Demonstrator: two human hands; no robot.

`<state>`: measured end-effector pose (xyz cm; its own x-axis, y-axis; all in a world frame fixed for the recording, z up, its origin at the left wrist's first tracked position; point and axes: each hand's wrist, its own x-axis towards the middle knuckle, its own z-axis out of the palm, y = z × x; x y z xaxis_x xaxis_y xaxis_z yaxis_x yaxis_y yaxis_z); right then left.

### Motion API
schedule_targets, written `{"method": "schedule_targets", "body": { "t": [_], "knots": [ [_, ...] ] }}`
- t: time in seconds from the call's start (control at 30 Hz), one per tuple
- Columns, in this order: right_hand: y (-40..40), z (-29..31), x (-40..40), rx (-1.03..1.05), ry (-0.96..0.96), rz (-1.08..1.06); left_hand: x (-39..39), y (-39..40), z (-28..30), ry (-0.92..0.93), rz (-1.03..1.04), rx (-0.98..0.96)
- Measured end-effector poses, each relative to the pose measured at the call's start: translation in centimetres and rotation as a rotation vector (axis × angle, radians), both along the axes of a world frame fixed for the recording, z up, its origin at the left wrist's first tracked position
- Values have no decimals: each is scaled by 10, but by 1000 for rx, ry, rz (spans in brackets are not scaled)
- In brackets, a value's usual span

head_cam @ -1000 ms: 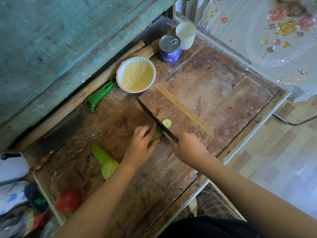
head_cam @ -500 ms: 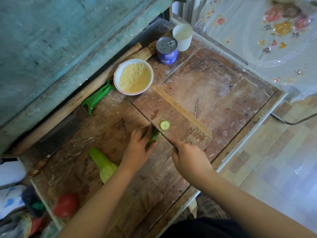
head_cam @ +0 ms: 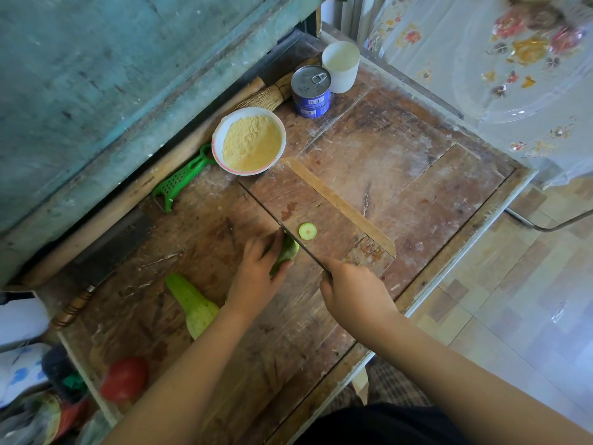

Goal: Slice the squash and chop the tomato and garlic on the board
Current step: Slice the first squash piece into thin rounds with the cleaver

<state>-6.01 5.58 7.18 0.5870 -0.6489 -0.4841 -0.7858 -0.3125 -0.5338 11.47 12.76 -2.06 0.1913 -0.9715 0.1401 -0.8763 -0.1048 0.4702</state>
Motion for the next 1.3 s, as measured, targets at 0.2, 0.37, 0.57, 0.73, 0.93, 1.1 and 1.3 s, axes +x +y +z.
{"method": "schedule_targets", "body": {
  "t": [0.2,0.37,0.57,0.73,0.93,1.1,1.3],
  "knots": [
    [-8,2,2,49,3,-11,0,-1,1,13,-26,-6],
    [-15,-1,8,82,19,-10,1,-2,2,22,-26,-12],
    [-19,-4,14,107,69,-12,3,-4,3,38,-26,-22],
    [-25,-16,22,144,110,-48,3,-4,3,35,-25,-24],
    [-18,-24,19,129,53,-68,4,-2,7,140,78,121],
    [-15,-11,7,99,-18,-78,-2,-8,19,189,206,251],
    [-13,1,1,79,-46,-51,-17,-16,23,253,421,295]
  ]
}}
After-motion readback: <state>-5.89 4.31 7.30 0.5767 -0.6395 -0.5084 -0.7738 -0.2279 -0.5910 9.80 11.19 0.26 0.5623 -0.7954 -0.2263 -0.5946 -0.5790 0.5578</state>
